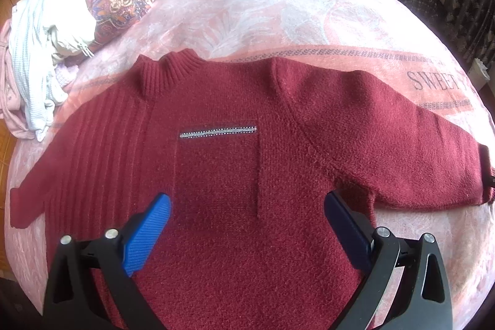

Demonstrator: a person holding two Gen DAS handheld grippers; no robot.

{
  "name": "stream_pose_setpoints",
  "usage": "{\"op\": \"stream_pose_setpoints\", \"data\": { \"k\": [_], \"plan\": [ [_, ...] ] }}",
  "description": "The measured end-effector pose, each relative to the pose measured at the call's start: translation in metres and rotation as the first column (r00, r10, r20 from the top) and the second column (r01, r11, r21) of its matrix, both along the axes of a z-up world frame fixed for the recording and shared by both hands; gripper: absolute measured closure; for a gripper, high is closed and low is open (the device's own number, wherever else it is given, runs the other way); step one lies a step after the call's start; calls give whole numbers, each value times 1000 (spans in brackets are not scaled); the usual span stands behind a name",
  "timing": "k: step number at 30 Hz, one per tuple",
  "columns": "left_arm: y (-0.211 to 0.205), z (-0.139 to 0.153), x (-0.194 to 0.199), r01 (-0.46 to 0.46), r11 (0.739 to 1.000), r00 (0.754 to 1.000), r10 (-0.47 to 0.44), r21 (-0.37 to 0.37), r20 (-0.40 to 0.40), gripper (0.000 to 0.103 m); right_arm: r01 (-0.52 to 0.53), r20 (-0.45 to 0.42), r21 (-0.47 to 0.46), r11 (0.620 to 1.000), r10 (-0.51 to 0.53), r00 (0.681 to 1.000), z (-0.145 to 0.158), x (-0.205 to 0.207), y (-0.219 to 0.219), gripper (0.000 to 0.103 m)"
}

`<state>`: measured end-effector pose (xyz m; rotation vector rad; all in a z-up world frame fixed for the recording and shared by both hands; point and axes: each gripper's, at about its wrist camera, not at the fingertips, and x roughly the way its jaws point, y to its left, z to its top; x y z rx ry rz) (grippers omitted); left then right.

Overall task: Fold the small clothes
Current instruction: 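Move the right tool to the sleeve cuff and grasp it, then carry the cuff with the right tool across the sweater body and release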

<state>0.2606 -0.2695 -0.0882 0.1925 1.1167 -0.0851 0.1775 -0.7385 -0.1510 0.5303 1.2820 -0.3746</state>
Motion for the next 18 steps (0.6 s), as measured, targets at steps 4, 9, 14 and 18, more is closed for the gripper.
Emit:
{"op": "stream_pose_setpoints", "data": {
  "k": [4, 9, 14, 18],
  "plan": [
    [15, -4, 1, -23, 1000, 1000, 23, 6, -11, 4, -34, 37, 6, 999, 34, 999, 11, 5, 7, 73],
    [39, -6, 2, -59, 998, 998, 59, 5, -19, 4, -51, 73, -14, 999, 52, 996, 31, 8, 14, 88],
    [65, -2, 4, -90, 996, 996, 90, 13, -14, 4, -70, 143, -28, 997, 74, 987, 57, 11, 34, 88],
    [88, 2, 8, -120, 993, 993, 120, 13, -11, 4, -117, 212, -30, 993, 121, 970, 87, 23, 65, 88]
  ]
}}
